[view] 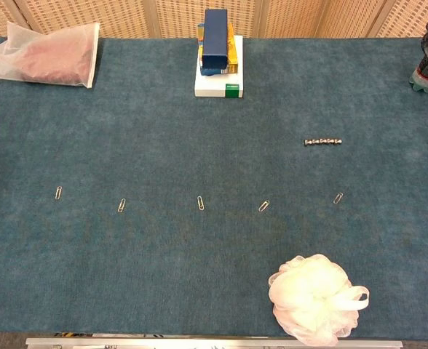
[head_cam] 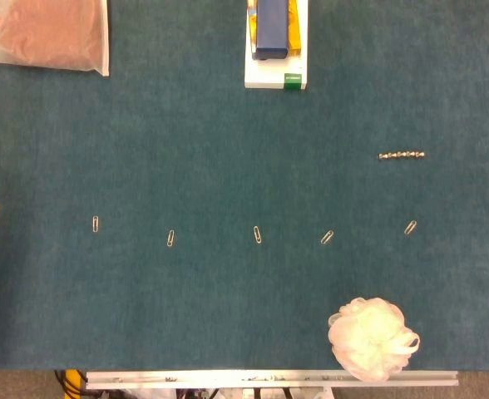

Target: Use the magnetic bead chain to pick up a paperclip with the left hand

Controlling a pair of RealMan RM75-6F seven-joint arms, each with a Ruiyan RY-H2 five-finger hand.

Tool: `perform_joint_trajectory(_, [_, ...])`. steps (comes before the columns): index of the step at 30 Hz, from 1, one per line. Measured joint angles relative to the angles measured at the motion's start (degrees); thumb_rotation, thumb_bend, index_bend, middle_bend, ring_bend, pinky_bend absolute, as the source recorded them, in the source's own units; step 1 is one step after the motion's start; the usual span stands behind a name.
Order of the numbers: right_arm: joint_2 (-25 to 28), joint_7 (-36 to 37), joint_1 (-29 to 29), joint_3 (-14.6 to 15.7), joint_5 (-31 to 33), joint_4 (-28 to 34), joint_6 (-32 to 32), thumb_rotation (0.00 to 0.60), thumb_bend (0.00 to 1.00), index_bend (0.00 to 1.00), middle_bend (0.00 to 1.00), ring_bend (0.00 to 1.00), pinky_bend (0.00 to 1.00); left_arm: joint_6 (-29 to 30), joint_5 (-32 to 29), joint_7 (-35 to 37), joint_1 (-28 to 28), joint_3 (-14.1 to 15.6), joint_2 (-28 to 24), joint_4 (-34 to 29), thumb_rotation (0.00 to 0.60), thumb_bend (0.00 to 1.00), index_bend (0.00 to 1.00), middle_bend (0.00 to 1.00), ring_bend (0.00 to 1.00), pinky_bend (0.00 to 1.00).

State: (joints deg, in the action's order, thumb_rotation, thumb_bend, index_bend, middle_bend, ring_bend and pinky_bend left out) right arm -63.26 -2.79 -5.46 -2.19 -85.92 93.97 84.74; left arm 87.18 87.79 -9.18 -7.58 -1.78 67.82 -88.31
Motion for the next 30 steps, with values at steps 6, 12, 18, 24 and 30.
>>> perform_joint_trajectory(6, [-0.75, 1.70, -0.23, -0.20, 0.90, -0.80, -1.47, 0.600, 0.35, 0.37, 0.20, 0.18, 0.31, 0.03, -0.05, -0.99, 0.12, -0.16, -0.25, -1.01, 0.600, 0.29, 0.58, 0.36, 0.25, 0.38])
perform_joint_trajectory(12, [0.24, 6.03, -0.66, -0.05, 1.17, 0.04, -3.48, 0.600, 0.35, 0.37, 0.22, 0.18, 0.31, 0.06, -0.13, -1.44, 0.72, 0.22, -0.03, -1.80, 0.600, 0.29, 0.59, 0.36, 0.25, 0.38])
perform_joint_trajectory(18, [1.76, 6.89, -1.32, -0.89, 2.80, 1.55, -5.02, 0.600, 0.35, 0.37, 0.27, 0.18, 0.29, -0.28, -0.16, -1.37, 0.92, 0.43, 0.13, -2.04, 0.600, 0.29, 0.59, 0.36, 0.25, 0.38])
perform_joint_trajectory(24, [2.84, 2.86, -3.10, -2.00, 4.80, 2.45, -7.82, 0.600, 0.35, 0.37, 0.25, 0.12, 0.21, -1.05, -0.36, -0.73, 1.08, 0.81, 0.61, -1.55, 0.600, 0.29, 0.59, 0.36, 0.26, 0.38])
perform_joint_trajectory(30, [4.61, -2.36, -6.19, -3.19, 8.71, 4.53, -13.42, 0.600, 0.35, 0.46, 0.20, 0.03, 0.10, -0.88, -0.52, 0.61, 1.56, 0.96, 1.40, -0.12, 0.600, 0.29, 0.57, 0.36, 0.27, 0.39])
